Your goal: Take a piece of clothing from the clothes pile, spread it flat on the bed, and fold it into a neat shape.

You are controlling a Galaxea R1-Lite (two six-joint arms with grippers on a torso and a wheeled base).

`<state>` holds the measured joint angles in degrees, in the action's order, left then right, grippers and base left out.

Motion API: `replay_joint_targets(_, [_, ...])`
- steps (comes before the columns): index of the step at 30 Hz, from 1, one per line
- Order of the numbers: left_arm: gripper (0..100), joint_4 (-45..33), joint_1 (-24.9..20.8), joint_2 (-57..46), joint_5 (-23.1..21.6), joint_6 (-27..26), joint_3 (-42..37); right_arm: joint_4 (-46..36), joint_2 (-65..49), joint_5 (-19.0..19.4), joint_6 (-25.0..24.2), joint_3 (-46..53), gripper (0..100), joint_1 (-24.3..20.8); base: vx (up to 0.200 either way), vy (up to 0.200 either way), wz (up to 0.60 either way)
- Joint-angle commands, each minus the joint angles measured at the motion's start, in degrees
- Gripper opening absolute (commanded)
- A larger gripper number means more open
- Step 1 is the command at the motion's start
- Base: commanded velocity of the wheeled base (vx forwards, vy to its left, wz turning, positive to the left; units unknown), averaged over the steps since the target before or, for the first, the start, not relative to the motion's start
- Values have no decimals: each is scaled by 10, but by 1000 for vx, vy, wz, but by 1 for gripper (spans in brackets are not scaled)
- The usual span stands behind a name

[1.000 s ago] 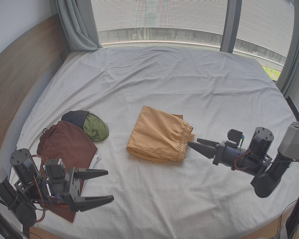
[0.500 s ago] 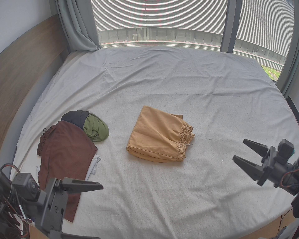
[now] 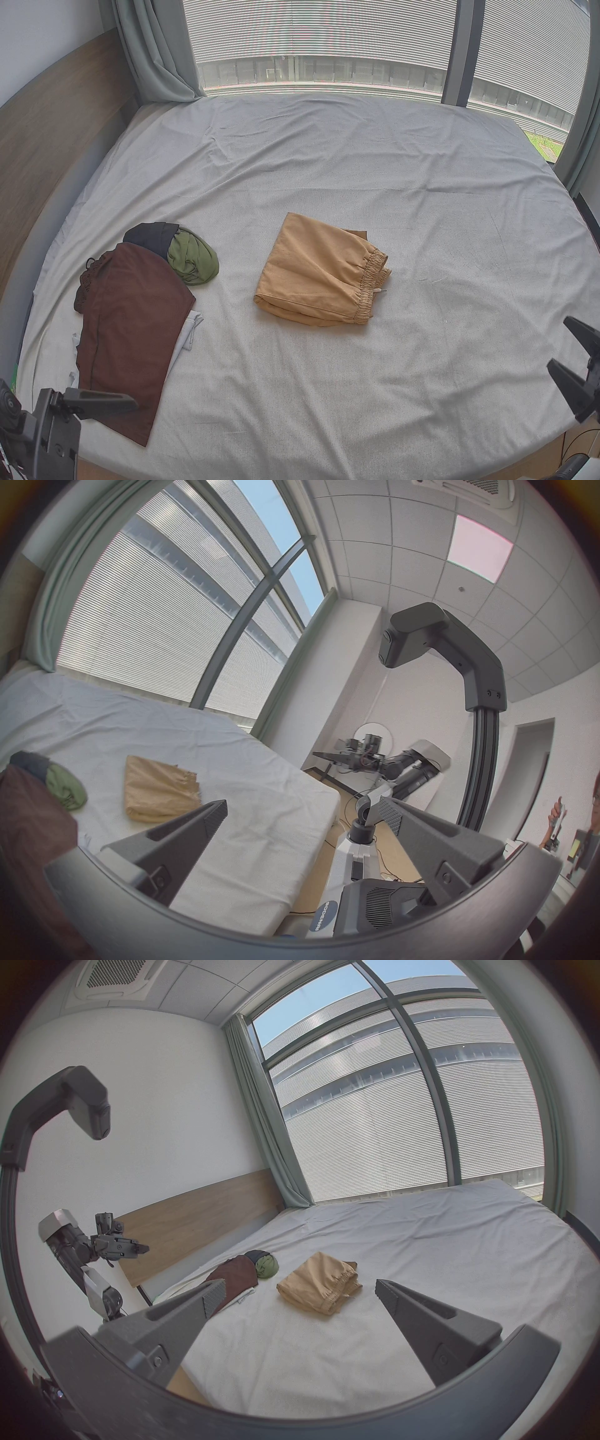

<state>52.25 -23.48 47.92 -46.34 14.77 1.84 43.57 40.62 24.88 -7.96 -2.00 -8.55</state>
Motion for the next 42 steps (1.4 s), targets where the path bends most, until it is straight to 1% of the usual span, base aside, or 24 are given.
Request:
replay_joint_targets(1, [100, -399, 108, -419, 56, 13, 77, -361, -406, -4, 15, 20, 100, 80, 0, 0, 0])
replay_joint_targets(3, [100, -407, 119, -428, 73, 4, 69, -400, -406, -22, 15, 20, 100, 80, 0, 0, 0])
replay_joint_targets(4, [100, -406, 119, -428, 85, 4, 67, -404, -406, -31, 15, 19, 100, 80, 0, 0, 0])
replay_joint_targets(6, [100, -399, 121, -428, 125, 4, 62, -401, -406, -68, 19, 19, 100, 80, 0, 0, 0])
replay_joint_targets(8, [100, -393, 129, -427, 148, 2, 53, -401, -406, -96, 23, 19, 100, 82, 0, 0, 0])
replay_joint_targets(10, [100, -389, 150, -427, 158, -10, 38, -402, -406, -135, 46, 19, 100, 81, 0, 0, 0])
replay_joint_targets(12, [100, -389, 155, -427, 159, -12, 35, -404, -406, -142, 51, 18, 100, 81, 0, 0, 0])
replay_joint_targets(13, [100, -387, 176, -427, 181, -51, 4, -410, -406, -182, 88, 16, 100, 81, 0, 0, 0])
replay_joint_targets(14, [100, -385, 179, -428, 192, -70, -5, -415, -406, -186, 89, 15, 100, 82, 0, 0, 0])
replay_joint_targets(16, [100, -384, 179, -428, 194, -73, -7, -415, -406, -187, 89, 14, 100, 82, 0, 0, 0])
replay_joint_targets(17, [100, -391, 190, -428, 222, -124, -18, -435, -406, -220, 88, 7, 100, 81, 0, 0, 0])
replay_joint_targets(18, [100, -393, 194, -429, 225, -133, -18, -437, -406, -233, 87, 6, 100, 81, 0, 0, 0])
replay_joint_targets(19, [100, -393, 194, -429, 226, -134, -18, -438, -406, -234, 87, 6, 100, 81, 0, 0, 0])
replay_joint_targets(22, [100, -399, 223, -448, 228, -130, -18, -430, -406, -239, 82, 8, 100, 81, 0, 0, 0])
replay_joint_targets(23, [100, -422, 235, -479, 228, -131, -18, -423, -406, -240, 80, 9, 100, 81, 0, 0, 0])
replay_joint_targets(24, [100, -428, 235, -479, 229, -135, -18, -420, -406, -240, 80, 10, 100, 80, 0, 0, 0])
replay_joint_targets(25, [100, -457, 235, -479, 232, -142, -18, -406, -406, -244, 79, 19, 100, 80, 0, 0, 0])
replay_joint_targets(26, [100, -462, 235, -479, 233, -142, -18, -412, -406, -246, 77, 20, 100, 81, 0, 0, 0])
replay_joint_targets(27, [100, -474, 235, -479, 239, -144, -18, -435, -406, -254, 74, 20, 100, 80, 0, 0, 0])
replay_joint_targets(29, [100, -477, 235, -479, 247, -146, -18, -443, -406, -254, 75, 20, 100, 80, 0, 0, 0])
replay_joint_targets(30, [100, -475, 235, -479, 268, -152, -18, -437, -406, -254, 75, 19, 100, 81, 0, 0, 0])
replay_joint_targets(37, [100, -474, 235, -479, 314, -162, -18, -437, -406, -254, 76, 19, 100, 80, 0, 0, 0])
replay_joint_targets(40, [100, -474, 236, -479, 345, -170, -18, -437, -406, -251, 75, 19, 100, 79, 0, 0, 0])
replay_joint_targets(42, [100, -476, 236, -479, 373, -171, -18, -437, -406, -245, 81, 19, 100, 79, 0, 0, 0])
